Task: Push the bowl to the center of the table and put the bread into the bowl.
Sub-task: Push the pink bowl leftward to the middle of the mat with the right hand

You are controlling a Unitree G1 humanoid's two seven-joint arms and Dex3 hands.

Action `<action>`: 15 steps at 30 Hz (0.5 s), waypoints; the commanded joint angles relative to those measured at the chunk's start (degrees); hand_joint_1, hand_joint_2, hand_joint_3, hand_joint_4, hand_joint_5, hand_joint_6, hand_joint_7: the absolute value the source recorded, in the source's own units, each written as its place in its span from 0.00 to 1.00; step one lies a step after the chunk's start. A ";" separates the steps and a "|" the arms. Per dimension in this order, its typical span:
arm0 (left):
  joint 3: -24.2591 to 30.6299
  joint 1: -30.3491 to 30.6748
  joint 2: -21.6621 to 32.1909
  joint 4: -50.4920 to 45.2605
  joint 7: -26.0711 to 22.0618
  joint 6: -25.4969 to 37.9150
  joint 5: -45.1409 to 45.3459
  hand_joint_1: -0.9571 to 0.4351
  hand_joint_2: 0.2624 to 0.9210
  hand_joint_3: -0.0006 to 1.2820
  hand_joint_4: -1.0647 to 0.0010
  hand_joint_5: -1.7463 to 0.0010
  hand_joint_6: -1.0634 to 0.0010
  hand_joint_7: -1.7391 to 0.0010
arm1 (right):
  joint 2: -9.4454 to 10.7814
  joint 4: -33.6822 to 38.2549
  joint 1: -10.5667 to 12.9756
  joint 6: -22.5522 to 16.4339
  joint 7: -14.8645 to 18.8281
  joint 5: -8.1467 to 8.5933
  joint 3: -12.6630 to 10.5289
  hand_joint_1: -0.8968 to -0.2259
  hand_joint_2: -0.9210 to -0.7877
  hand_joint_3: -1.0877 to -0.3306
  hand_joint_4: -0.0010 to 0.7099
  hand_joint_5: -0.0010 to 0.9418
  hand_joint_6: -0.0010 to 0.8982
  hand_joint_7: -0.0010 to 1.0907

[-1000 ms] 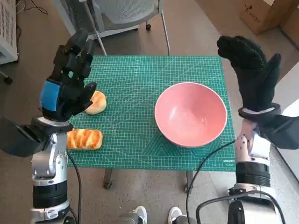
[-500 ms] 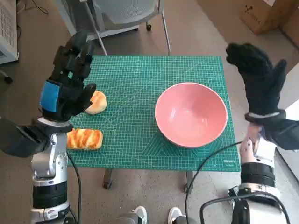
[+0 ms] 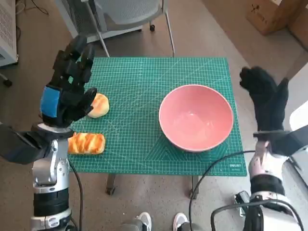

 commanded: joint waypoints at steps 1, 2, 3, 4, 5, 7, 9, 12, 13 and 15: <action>0.32 0.78 0.61 0.00 0.07 -0.51 0.30 0.22 1.00 0.27 0.93 0.99 1.00 0.77 | 0.64 3.07 1.89 1.46 -3.02 -1.89 0.19 0.53 0.00 0.63 0.25 0.00 0.32 0.00; 0.34 0.87 0.63 -0.10 0.08 -0.40 0.24 0.22 1.00 0.27 0.93 0.99 1.00 0.77 | 0.98 3.37 1.94 1.78 -3.66 -2.22 0.38 0.53 0.00 0.63 0.25 0.00 0.32 0.00; 0.36 0.92 0.64 -0.17 0.09 -0.31 0.19 0.22 1.00 0.27 0.93 0.99 1.00 0.77 | 1.21 3.58 1.96 2.00 -4.13 -2.46 0.52 0.53 0.00 0.63 0.25 0.00 0.32 0.00; 0.38 1.01 0.66 -0.38 0.17 -0.13 0.13 0.22 1.00 0.27 0.93 0.99 1.00 0.77 | 1.48 3.78 2.06 2.31 -4.47 -2.63 0.58 0.53 0.00 0.63 0.25 0.00 0.32 0.00; 0.40 1.06 0.68 -0.50 0.22 -0.01 0.10 0.22 1.00 0.27 0.93 0.99 1.00 0.77 | 1.66 3.91 2.11 2.52 -4.71 -2.79 0.59 0.53 0.00 0.63 0.25 0.00 0.32 0.00; 0.45 1.22 0.67 -0.72 0.30 0.21 -0.02 0.22 1.00 0.27 0.93 0.99 1.00 0.77 | 2.06 4.20 2.28 2.95 -5.03 -3.08 0.59 0.53 0.00 0.63 0.25 0.00 0.32 0.00; 0.44 1.32 0.65 -0.78 0.35 0.37 -0.08 0.22 1.00 0.27 0.93 0.99 1.00 0.77 | 2.45 4.60 2.33 3.67 -5.26 -3.35 0.66 0.54 0.00 0.62 0.25 0.00 0.32 0.00; 0.48 1.64 0.72 -1.18 0.48 0.57 -0.06 0.22 1.00 0.27 0.93 0.99 1.00 0.77 | 2.93 5.19 2.43 4.70 -5.65 -3.77 0.83 0.55 0.00 0.62 0.24 0.00 0.31 0.00; 0.52 1.73 0.75 -1.29 0.52 0.64 -0.10 0.22 1.00 0.27 0.93 0.99 1.00 0.77 | 3.02 5.34 2.43 4.97 -5.82 -3.94 0.89 0.56 0.00 0.62 0.24 0.00 0.31 0.00; 0.71 2.01 0.85 -1.51 0.58 0.89 -0.28 0.22 1.00 0.27 0.93 0.99 1.00 0.77 | 3.22 5.75 2.41 5.86 -6.29 -4.45 1.06 0.56 0.00 0.61 0.24 0.00 0.31 0.00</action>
